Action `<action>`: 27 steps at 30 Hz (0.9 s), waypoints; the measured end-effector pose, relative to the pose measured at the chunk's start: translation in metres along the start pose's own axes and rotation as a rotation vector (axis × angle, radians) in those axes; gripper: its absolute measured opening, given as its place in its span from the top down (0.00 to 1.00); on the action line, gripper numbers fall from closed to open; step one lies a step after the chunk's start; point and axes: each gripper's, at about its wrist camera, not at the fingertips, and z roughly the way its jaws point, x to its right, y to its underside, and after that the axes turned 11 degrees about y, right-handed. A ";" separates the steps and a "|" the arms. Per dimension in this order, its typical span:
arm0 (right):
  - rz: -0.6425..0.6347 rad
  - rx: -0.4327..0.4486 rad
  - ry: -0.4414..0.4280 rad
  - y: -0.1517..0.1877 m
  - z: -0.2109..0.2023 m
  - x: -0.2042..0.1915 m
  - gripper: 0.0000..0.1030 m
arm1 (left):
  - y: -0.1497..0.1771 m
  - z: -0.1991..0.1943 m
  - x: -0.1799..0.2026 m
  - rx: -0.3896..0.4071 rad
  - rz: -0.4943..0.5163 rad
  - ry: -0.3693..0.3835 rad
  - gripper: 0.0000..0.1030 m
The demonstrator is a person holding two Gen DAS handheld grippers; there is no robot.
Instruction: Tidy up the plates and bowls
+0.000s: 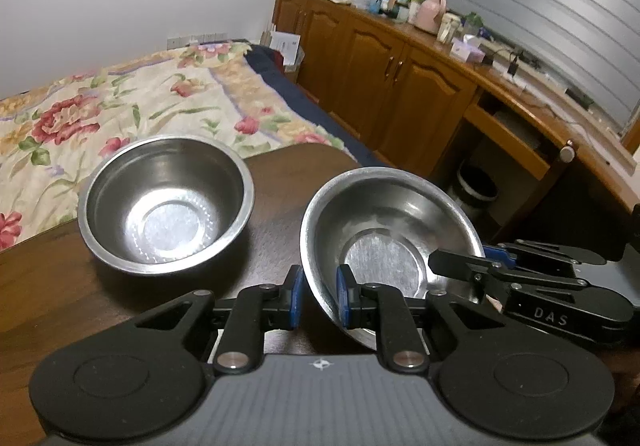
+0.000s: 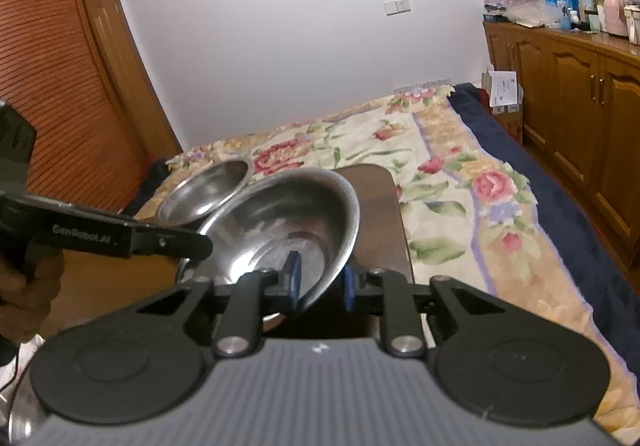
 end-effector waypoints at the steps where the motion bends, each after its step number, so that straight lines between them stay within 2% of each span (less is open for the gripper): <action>1: 0.002 0.004 -0.003 -0.001 -0.001 0.000 0.77 | 0.000 -0.003 0.001 0.008 0.003 0.001 0.81; 10: 0.022 0.034 -0.044 -0.012 -0.016 0.000 0.77 | 0.002 -0.036 0.017 0.102 0.032 0.010 0.81; 27: -0.021 0.104 -0.035 -0.019 -0.050 -0.006 0.77 | 0.014 -0.073 0.045 0.159 0.091 0.027 0.81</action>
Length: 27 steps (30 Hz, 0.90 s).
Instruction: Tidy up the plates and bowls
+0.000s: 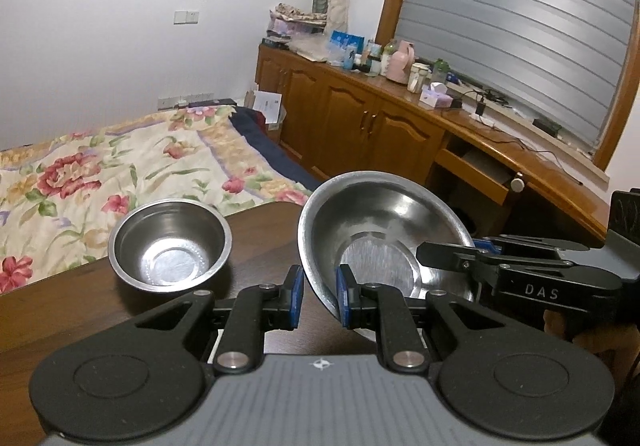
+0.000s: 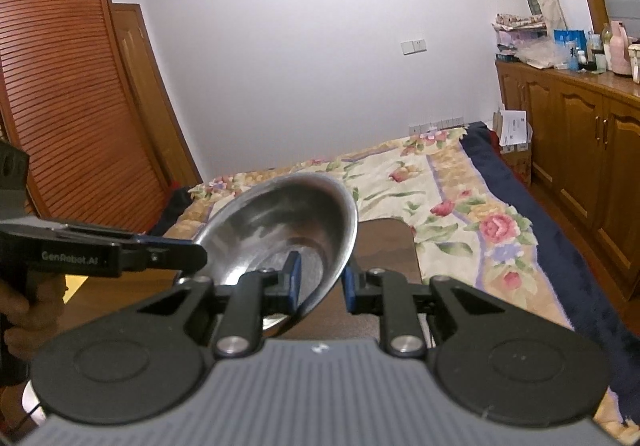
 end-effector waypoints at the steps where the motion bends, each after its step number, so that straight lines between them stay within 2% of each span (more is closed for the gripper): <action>1: -0.002 0.003 -0.001 0.000 -0.002 -0.001 0.77 | 0.000 -0.003 0.002 0.004 0.003 0.000 0.81; 11: -0.019 0.017 -0.031 0.003 -0.020 -0.010 0.77 | 0.009 -0.034 0.017 0.041 0.020 -0.008 0.81; 27: -0.047 -0.085 -0.122 0.042 -0.030 -0.051 0.77 | 0.067 -0.090 0.011 0.044 -0.053 -0.045 0.81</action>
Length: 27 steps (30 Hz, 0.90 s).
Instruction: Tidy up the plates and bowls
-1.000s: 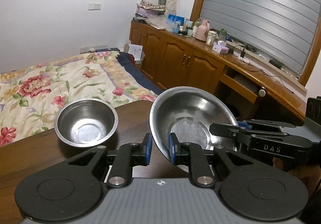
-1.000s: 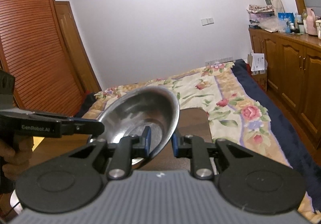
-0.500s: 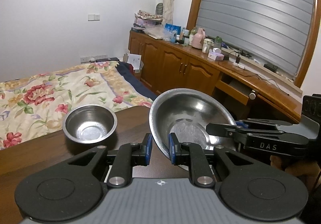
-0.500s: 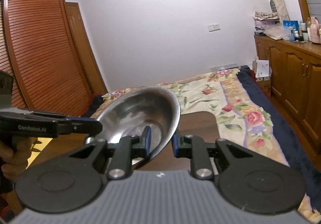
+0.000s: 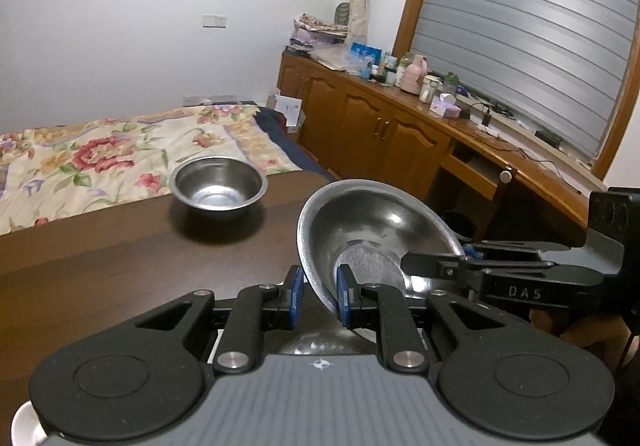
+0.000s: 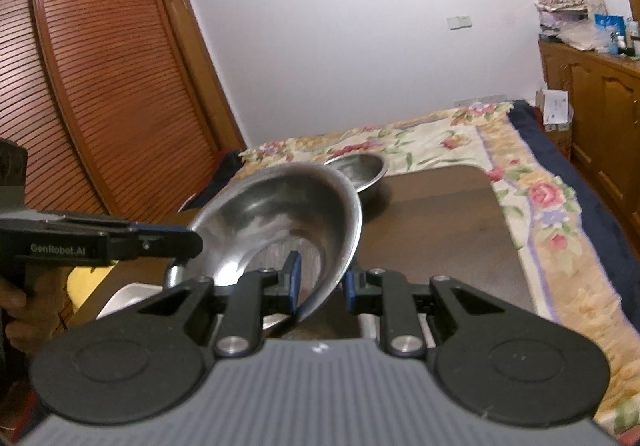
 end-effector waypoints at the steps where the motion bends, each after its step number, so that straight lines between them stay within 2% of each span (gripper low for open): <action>1: -0.002 -0.005 -0.003 0.002 0.000 -0.002 0.77 | 0.002 -0.002 -0.001 0.000 -0.002 -0.004 0.81; 11: -0.028 -0.042 -0.004 0.016 0.003 -0.020 0.77 | 0.026 -0.011 -0.010 -0.007 -0.027 -0.024 0.81; 27: -0.083 -0.088 0.050 0.032 0.013 -0.027 0.77 | 0.055 0.014 -0.017 -0.091 -0.026 -0.063 0.79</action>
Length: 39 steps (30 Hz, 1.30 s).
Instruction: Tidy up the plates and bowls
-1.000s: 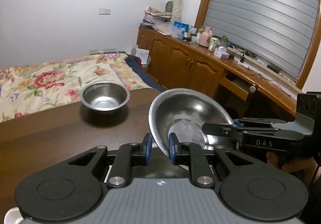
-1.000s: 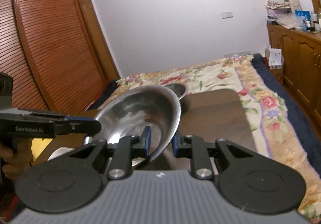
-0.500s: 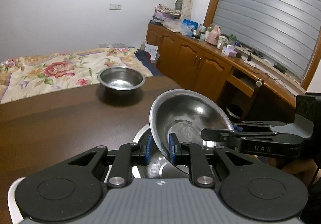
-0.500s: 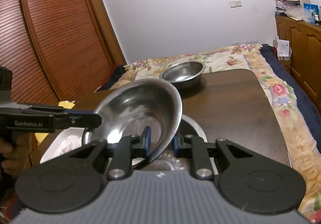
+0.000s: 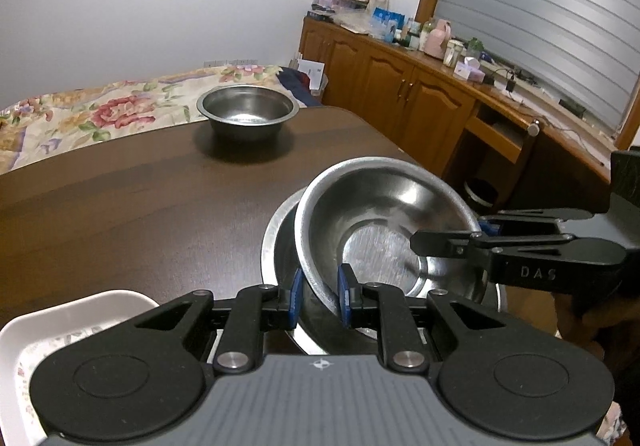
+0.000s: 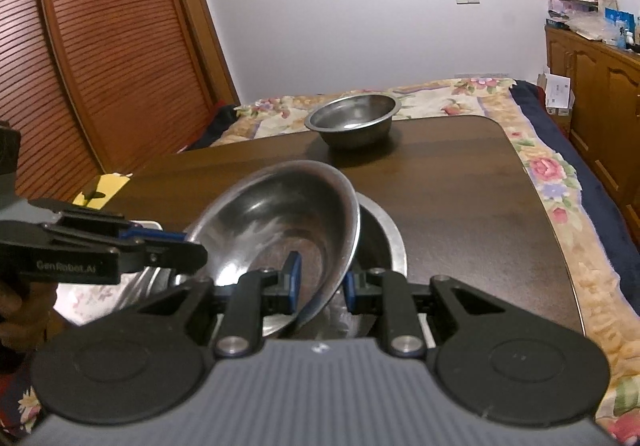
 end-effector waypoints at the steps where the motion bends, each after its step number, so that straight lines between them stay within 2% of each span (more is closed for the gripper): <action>1: -0.002 -0.002 0.001 0.001 0.001 0.000 0.77 | 0.001 0.001 0.001 -0.002 0.003 -0.003 0.79; 9: -0.055 0.005 0.012 -0.001 0.000 -0.004 0.78 | 0.001 0.004 0.004 -0.006 0.018 -0.020 0.79; 17: -0.148 0.017 0.058 -0.002 -0.003 -0.010 0.92 | 0.004 0.006 0.002 -0.003 0.018 -0.031 0.79; 30: -0.242 -0.002 0.078 -0.005 0.005 -0.020 0.90 | 0.001 0.000 -0.002 0.023 0.000 -0.026 0.79; 32: -0.262 -0.001 0.086 -0.005 0.006 -0.024 0.85 | 0.000 0.000 -0.002 0.028 0.002 -0.029 0.79; 39: -0.242 0.003 0.074 -0.009 0.007 -0.021 0.83 | -0.004 -0.004 -0.002 0.047 0.005 -0.031 0.79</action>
